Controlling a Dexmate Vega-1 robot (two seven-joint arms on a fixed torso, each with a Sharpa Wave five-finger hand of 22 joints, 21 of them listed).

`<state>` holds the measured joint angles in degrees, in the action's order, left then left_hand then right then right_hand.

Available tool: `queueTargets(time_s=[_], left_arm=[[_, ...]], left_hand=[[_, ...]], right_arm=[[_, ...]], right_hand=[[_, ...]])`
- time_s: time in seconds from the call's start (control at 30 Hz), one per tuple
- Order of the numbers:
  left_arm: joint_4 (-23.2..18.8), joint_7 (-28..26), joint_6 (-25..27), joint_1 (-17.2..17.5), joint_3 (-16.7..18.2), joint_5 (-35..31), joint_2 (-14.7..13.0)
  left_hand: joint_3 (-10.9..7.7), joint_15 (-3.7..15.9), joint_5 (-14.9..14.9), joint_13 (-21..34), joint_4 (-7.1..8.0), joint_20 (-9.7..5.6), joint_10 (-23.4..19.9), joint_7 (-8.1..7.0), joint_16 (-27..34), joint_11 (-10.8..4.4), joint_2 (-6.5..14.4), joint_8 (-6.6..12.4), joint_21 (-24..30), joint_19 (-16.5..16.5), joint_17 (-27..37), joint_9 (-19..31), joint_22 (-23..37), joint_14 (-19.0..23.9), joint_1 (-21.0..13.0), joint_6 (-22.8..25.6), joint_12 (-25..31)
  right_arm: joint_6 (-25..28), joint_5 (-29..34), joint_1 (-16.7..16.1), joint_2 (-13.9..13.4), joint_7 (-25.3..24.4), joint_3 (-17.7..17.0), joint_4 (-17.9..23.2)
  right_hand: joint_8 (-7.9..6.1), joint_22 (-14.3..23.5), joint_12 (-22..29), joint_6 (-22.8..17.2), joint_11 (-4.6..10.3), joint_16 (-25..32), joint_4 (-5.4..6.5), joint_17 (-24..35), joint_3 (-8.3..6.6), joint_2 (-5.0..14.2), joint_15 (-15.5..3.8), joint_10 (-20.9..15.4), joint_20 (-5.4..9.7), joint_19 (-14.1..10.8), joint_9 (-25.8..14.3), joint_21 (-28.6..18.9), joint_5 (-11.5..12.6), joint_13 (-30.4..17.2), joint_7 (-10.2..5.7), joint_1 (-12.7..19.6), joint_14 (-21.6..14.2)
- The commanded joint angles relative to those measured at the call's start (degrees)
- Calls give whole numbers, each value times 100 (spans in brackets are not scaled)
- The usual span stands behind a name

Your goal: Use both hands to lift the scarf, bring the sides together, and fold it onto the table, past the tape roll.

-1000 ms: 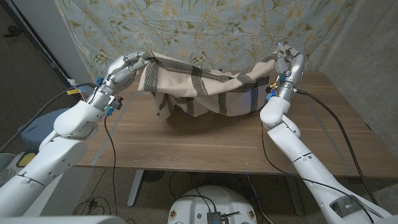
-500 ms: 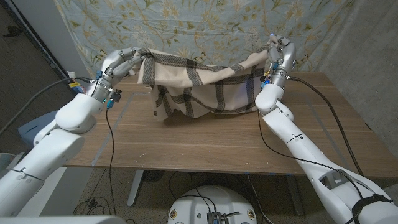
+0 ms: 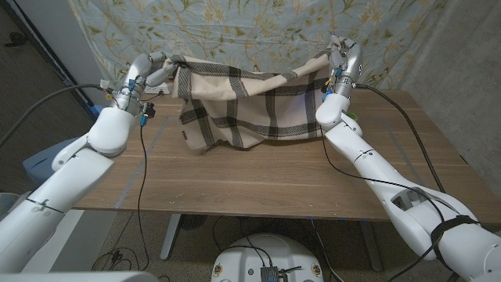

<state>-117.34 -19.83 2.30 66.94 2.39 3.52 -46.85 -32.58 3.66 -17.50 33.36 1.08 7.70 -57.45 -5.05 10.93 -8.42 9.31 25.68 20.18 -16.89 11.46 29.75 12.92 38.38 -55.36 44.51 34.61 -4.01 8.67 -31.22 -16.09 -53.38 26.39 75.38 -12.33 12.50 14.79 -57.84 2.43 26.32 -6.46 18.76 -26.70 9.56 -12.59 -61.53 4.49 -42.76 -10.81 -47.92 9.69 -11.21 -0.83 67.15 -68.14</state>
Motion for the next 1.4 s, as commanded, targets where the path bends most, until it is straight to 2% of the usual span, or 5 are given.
queueTargets(time_s=[0.03,0.77,1.13,1.2,1.4], left_arm=[[-112,-916,1477,-628,-671,-1475,-4],[586,-1304,2900,-1941,-2087,-2802,82],[1083,-1252,3701,-2537,-2905,-3789,59],[1188,-1226,3810,-2631,-3032,-3937,66],[1489,-1188,4208,-2875,-3394,-4397,152]], left_hand=[[-32,818,-5,18,1,-8,4,364,6,-44,-16,743,38,-19,14,1,16,27,13,421,38],[132,873,175,-240,-233,-115,-75,356,133,-51,-91,684,120,-65,109,-169,21,103,-109,578,-71],[179,853,272,-360,-299,-124,-105,361,130,-84,-78,615,145,-63,97,-266,22,78,-137,608,-137],[192,853,291,-383,-315,-131,-123,357,134,-100,-81,603,151,-64,96,-285,22,80,-143,619,-146],[334,909,493,-568,-582,-239,-302,354,221,-121,-136,481,204,-100,117,-467,17,144,-315,745,-197]], right_arm=[[-215,-113,892,219,39,401,-1309],[-1236,-689,2985,1233,395,1456,-5304],[-170,-1655,3512,1242,1814,2186,-5472],[46,-1724,3432,1085,1793,2338,-5088],[479,-2099,3624,1048,2556,2617,-5060]], right_hand=[[2,14,-27,-41,-121,-11,-17,26,-45,34,-28,-186,452,28,-13,-63,43,3,-12,-3,5],[42,-8,-119,-7,-100,-58,-15,40,-57,33,-21,-161,452,82,-15,-164,42,-4,-14,-31,39],[51,-18,-146,-3,-109,-74,-11,47,-61,34,-18,-171,456,102,-15,-207,40,-6,-7,-47,46],[49,-19,-152,-10,-108,-77,-13,48,-63,34,-23,-169,453,103,-15,-215,40,-7,-3,-45,48],[53,-24,-170,-10,-102,-85,-23,51,-70,31,-31,-162,454,110,-15,-237,41,-8,-4,-40,52]])
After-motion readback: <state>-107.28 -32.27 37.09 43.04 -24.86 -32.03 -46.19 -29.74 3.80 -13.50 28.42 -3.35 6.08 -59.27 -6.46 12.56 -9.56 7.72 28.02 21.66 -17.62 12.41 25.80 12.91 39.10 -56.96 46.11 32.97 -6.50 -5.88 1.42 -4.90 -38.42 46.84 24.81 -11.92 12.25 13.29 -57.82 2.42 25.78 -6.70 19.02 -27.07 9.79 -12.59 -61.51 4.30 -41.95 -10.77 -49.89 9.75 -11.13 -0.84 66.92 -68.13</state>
